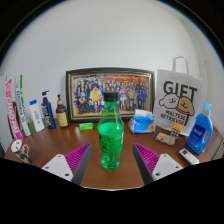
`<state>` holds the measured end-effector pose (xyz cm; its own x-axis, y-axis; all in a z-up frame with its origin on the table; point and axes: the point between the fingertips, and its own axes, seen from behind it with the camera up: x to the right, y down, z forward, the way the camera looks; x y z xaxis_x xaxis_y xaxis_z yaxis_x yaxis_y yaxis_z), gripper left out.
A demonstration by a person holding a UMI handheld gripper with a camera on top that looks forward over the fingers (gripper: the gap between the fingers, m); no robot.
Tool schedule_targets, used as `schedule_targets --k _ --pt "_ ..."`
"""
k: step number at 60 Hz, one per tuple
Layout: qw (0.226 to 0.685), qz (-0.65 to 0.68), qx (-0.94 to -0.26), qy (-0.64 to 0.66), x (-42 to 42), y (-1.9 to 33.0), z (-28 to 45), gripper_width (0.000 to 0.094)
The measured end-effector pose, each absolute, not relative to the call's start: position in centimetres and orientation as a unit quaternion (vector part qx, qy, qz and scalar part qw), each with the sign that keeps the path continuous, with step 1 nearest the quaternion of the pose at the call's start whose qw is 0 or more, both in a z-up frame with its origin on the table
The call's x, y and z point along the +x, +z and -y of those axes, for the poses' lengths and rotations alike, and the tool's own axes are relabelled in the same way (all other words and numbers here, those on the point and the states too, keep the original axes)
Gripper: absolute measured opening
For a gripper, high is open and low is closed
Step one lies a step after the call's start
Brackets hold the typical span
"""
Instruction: Pour water
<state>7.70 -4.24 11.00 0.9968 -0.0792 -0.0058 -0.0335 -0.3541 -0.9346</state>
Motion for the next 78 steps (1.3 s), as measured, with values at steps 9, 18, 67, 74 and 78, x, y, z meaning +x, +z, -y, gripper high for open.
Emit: schedule_targets --k 9,18,67,74,78 --pt "0.568 -0.034 -0.822 -0.010 8.1 8.4 -0.3 0.0806" --pt "0.582 -0.033 -0.813 0.012 7.8 7.9 -2.4 0.0604" --pt "0.602 0.075 -0.757 -0.242 3.9 18.6 0.0 0.0348" --pt "0.580 0.155 -0.735 -0.316 0.0 21.0 1.4 0.0346" --pt "0.566 0.209 -0.714 -0.357 -2.5 22.0 2.0 0.0347"
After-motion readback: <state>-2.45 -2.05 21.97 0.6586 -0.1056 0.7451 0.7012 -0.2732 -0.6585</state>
